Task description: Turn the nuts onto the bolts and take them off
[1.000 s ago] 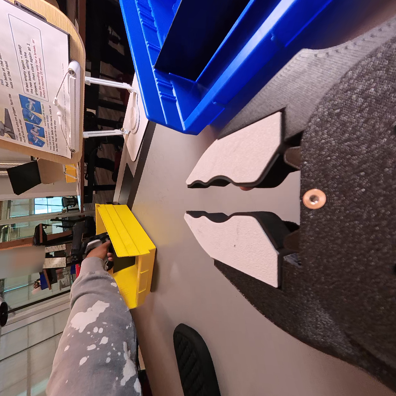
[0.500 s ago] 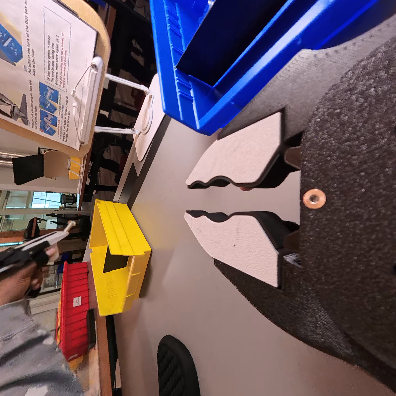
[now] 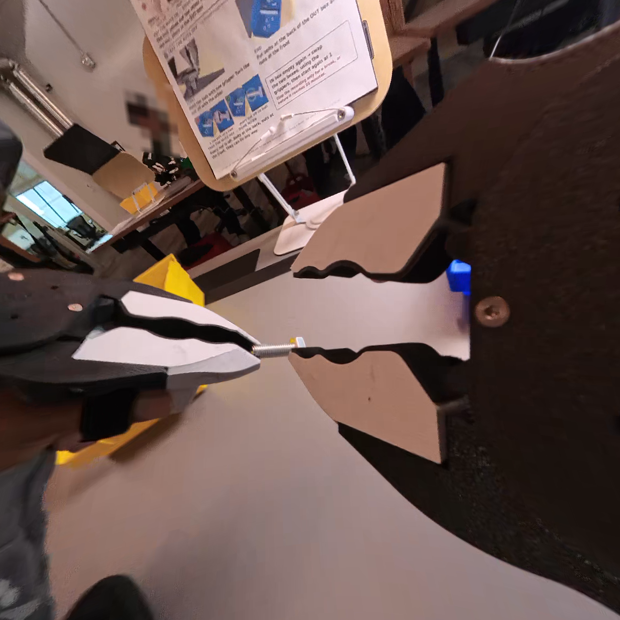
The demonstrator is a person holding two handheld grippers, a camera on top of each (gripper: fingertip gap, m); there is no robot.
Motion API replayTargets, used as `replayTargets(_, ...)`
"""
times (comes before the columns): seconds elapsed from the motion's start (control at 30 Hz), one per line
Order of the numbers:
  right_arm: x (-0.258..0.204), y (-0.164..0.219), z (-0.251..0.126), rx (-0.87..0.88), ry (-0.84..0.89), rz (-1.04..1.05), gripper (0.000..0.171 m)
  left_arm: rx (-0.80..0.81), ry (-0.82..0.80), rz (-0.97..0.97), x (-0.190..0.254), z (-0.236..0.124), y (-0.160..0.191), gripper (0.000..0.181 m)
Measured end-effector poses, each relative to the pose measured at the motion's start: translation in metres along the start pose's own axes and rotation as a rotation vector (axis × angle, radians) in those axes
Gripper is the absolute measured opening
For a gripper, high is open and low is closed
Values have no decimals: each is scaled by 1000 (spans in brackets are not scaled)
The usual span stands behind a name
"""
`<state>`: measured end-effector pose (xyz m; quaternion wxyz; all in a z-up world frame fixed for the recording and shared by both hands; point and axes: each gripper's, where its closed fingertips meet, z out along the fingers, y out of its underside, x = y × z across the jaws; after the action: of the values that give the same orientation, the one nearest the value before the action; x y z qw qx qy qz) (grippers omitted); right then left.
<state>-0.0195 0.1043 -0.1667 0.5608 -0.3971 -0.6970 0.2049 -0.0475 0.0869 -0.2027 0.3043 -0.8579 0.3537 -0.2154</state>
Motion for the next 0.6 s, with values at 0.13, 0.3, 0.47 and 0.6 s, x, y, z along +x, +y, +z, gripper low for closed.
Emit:
replayTargets(0.13,-26,36,14,-98,-50,-117,41,-32,111,-44,3,27,21,10)
replayTargets(0.3,-56,51,30,-143,-148,-148,42,-63,153,-62,0,39,31,10)
replayTargets(0.47,-75,59,46,-134,-243,130,40,-44,152,-58,-1,39,29,10)
replayTargets(0.6,-77,57,49,-81,-278,303,29,-28,152,-44,3,35,25,10)
